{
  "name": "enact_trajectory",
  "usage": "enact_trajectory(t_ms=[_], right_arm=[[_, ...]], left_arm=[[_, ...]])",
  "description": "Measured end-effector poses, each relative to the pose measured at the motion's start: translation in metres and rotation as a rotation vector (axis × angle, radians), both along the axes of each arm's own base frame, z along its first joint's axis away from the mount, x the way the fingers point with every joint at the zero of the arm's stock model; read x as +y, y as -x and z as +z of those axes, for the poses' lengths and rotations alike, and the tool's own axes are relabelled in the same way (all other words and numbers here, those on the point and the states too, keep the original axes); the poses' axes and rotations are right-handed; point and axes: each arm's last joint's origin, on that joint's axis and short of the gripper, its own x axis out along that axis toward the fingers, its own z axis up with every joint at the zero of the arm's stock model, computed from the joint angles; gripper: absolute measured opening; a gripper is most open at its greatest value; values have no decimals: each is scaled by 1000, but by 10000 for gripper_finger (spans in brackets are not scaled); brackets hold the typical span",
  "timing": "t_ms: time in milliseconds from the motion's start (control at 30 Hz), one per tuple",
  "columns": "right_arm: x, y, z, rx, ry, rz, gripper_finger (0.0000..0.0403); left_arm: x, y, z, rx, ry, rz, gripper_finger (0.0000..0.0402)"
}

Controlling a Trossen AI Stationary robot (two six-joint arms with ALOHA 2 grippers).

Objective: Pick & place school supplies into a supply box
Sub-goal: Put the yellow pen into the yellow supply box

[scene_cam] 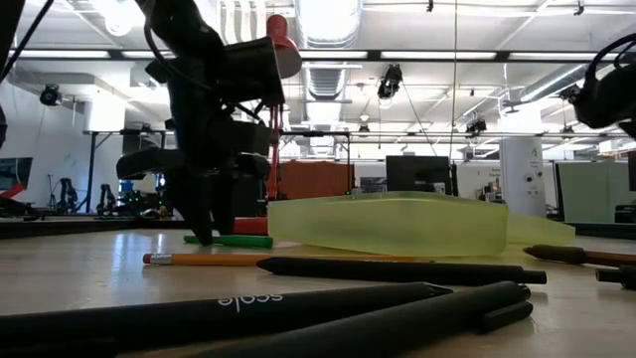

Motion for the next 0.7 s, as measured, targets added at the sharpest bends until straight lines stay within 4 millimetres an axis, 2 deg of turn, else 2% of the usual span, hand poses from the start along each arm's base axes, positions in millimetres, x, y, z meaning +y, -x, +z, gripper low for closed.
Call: enact_trajectory(t_ms=[67,267,500,633,700], right_arm=[[5,-3,2,-8,-70,51,128],[28,-16,12,-200,-225,188,128],[40,-11,3,-141,-238,174,128],[58,-18,-1,-140,-353,210,127],[67,-23,-6,-86,-351,227,127]], left_arm=[[0,0,0,-2,0,0,131],[0,-3,2,-25,-2,-2,131],[0,-3,0,-32,0,0,131],[0,-3,1,-32,2,1,131],[0,-3,1,-33,2,1,131]])
